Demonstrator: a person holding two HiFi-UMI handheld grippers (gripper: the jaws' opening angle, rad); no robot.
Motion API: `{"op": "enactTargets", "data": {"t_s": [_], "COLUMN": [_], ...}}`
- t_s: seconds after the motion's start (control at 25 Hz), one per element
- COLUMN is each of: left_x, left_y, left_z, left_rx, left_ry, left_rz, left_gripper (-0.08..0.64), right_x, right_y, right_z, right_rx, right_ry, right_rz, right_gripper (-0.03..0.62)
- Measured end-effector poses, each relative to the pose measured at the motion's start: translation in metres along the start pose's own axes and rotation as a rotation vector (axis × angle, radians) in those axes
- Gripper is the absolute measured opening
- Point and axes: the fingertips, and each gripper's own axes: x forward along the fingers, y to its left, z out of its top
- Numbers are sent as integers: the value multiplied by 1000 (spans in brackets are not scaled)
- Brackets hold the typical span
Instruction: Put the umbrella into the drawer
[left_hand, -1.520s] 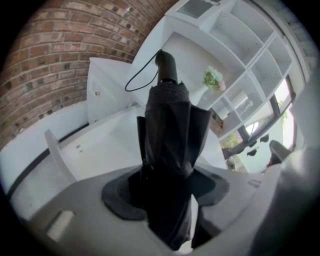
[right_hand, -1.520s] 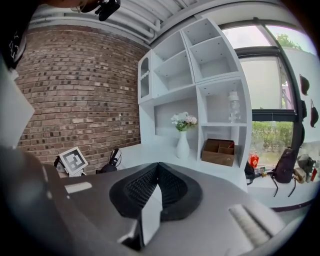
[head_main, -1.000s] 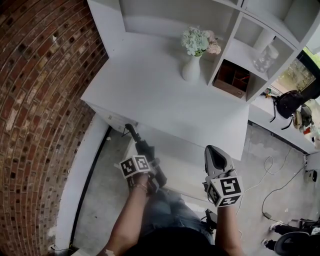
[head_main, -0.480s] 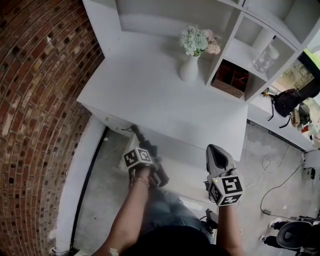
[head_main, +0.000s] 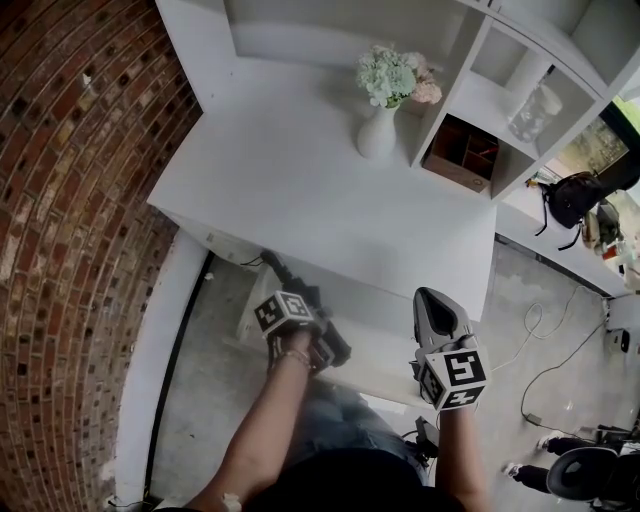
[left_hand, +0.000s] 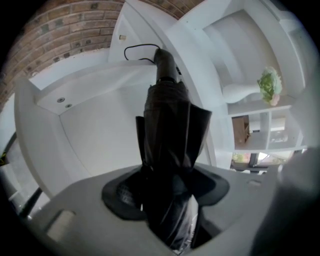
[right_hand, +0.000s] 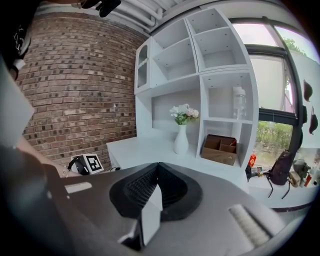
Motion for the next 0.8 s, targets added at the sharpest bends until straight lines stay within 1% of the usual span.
{"op": "enactTargets", "data": {"t_s": [0.16,0.28,0.4,0.6,0.8], "left_x": [8,18,28,43,50], "left_y": [-4,-5,-8,0,18], "left_z": [-12,-17,-19,-14,-5], "left_rx": [10,4,4,53,96], "left_ry": [-24,-22,-2,35,48], "left_rz": [41,46,45,92,156], "left_gripper": [245,245,245,245,245], "right_x": [1,0,-2,-7,-9], "right_y": [-5,-8,-13,-20,-25], "right_z": [-4,-7,-11,-16,-23], "right_rx": [0,5,11,18,29], "right_ry": [13,19,26,40,55], "right_rz": [-13,-23,-36,-61,-78], "right_gripper": [0,0,0,0,0]}}
